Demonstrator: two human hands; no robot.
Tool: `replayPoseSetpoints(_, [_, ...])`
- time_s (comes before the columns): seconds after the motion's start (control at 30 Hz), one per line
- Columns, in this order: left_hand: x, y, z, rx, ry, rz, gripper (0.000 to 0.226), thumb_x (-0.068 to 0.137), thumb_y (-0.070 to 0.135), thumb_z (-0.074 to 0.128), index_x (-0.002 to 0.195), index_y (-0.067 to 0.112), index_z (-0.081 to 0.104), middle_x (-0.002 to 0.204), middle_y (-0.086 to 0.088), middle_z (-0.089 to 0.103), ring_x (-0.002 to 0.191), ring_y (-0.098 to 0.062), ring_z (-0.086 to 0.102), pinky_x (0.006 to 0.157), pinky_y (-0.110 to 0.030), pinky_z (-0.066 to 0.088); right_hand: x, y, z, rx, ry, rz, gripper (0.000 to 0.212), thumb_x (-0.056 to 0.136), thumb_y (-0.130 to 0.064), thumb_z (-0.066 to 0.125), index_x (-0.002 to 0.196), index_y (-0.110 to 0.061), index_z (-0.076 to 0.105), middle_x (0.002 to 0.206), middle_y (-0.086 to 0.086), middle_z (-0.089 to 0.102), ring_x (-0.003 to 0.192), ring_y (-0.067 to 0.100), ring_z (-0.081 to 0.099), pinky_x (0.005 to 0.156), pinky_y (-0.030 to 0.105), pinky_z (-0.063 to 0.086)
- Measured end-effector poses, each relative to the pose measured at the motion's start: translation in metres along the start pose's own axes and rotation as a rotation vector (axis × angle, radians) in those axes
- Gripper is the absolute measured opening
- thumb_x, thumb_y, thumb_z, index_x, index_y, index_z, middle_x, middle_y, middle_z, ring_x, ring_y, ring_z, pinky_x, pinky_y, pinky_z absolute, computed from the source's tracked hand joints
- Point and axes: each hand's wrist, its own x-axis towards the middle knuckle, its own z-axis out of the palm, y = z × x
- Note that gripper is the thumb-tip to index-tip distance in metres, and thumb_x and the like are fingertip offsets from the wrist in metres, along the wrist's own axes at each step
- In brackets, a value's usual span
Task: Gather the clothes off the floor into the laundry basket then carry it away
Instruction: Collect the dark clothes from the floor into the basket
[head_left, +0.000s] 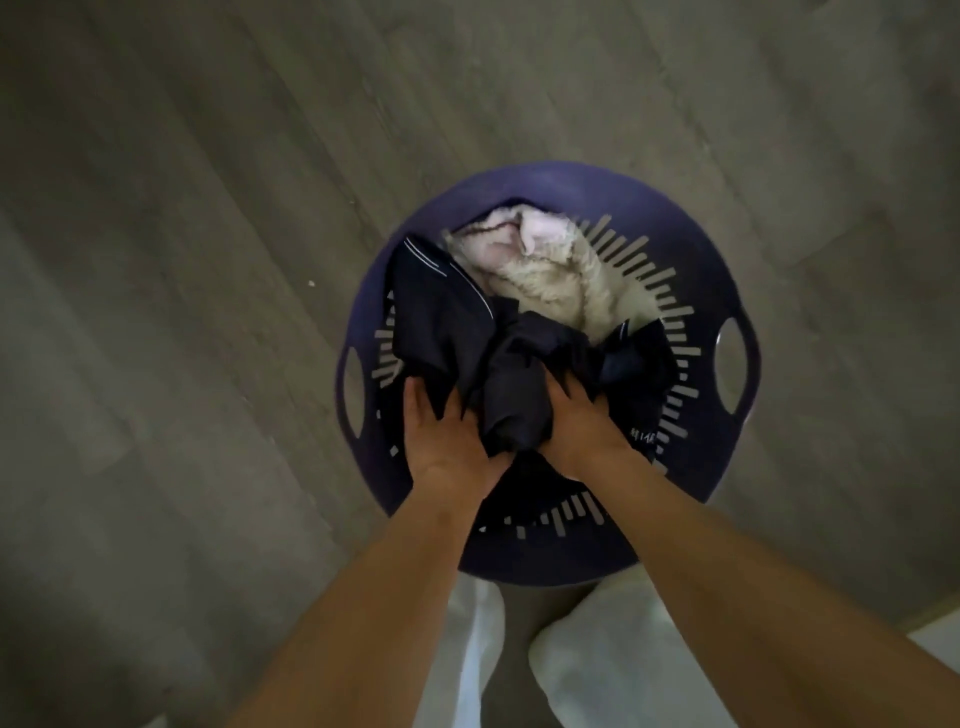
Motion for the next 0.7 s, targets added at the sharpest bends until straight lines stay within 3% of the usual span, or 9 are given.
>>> replayPoseSetpoints(0.23, [-0.017, -0.009, -0.019, -0.108, -0.114, -0.025, 0.082, 0.087, 0.073, 0.028, 0.155, 0.032, 0.005, 0.164, 0.004, 0.005, 0.149, -0.038, 0.002, 0.119, -0.050, 0.008, -0.041, -0.013, -0.026, 0.069, -0.072, 0.004, 0.093, 0.091, -0.028, 0.055, 0.150, -0.041, -0.016, 0.162, -0.003, -0.012, 0.148, 0.039, -0.003, 0.121, 0.050, 0.012])
replayPoseSetpoints(0.33, [-0.048, -0.009, -0.046, -0.163, -0.163, -0.041, 0.080, 0.086, 0.066, 0.039, 0.154, 0.027, 0.018, 0.160, 0.001, 0.018, 0.145, -0.034, 0.019, 0.114, -0.046, 0.020, -0.091, -0.021, -0.050, 0.178, -0.063, -0.021, 0.085, 0.093, -0.023, 0.050, 0.153, -0.035, -0.008, 0.162, 0.007, 0.002, 0.147, 0.036, 0.013, 0.119, 0.045, 0.021])
replayPoseSetpoints(0.4, [-0.074, -0.010, -0.070, -0.191, -0.126, -0.013, 0.065, 0.088, 0.058, 0.042, 0.141, 0.021, 0.041, 0.146, -0.004, 0.042, 0.133, -0.031, 0.038, 0.106, -0.044, 0.030, -0.126, -0.026, -0.074, 0.253, -0.067, -0.018, 0.067, 0.096, -0.019, 0.047, 0.154, -0.021, 0.013, 0.154, 0.013, 0.030, 0.137, 0.034, 0.035, 0.111, 0.038, 0.034])
replayPoseSetpoints(0.47, [-0.106, -0.012, -0.106, -0.244, -0.063, 0.052, 0.044, 0.092, 0.048, 0.042, 0.122, 0.019, 0.056, 0.127, -0.005, 0.058, 0.118, -0.029, 0.051, 0.092, -0.040, 0.038, -0.163, -0.030, -0.107, 0.262, -0.033, 0.033, 0.051, 0.096, -0.017, 0.047, 0.146, -0.012, 0.034, 0.142, 0.016, 0.046, 0.127, 0.033, 0.047, 0.100, 0.034, 0.040])
replayPoseSetpoints(0.57, [-0.148, -0.017, -0.178, -0.327, 0.070, 0.146, 0.037, 0.094, 0.039, 0.042, 0.121, 0.018, 0.056, 0.121, -0.006, 0.061, 0.110, -0.030, 0.058, 0.082, -0.039, 0.041, -0.211, -0.036, -0.161, 0.247, 0.071, 0.085, 0.048, 0.094, -0.020, 0.049, 0.141, -0.012, 0.043, 0.141, 0.015, 0.048, 0.126, 0.031, 0.049, 0.099, 0.032, 0.040])
replayPoseSetpoints(0.7, [-0.222, -0.021, -0.298, -0.403, 0.265, 0.231, 0.035, 0.094, 0.033, 0.043, 0.121, 0.017, 0.060, 0.120, -0.005, 0.063, 0.112, -0.031, 0.061, 0.087, -0.037, 0.048, -0.304, -0.052, -0.269, 0.250, 0.278, 0.047, 0.038, 0.095, -0.019, 0.052, 0.130, -0.004, 0.056, 0.137, 0.018, 0.054, 0.125, 0.029, 0.051, 0.099, 0.031, 0.039])
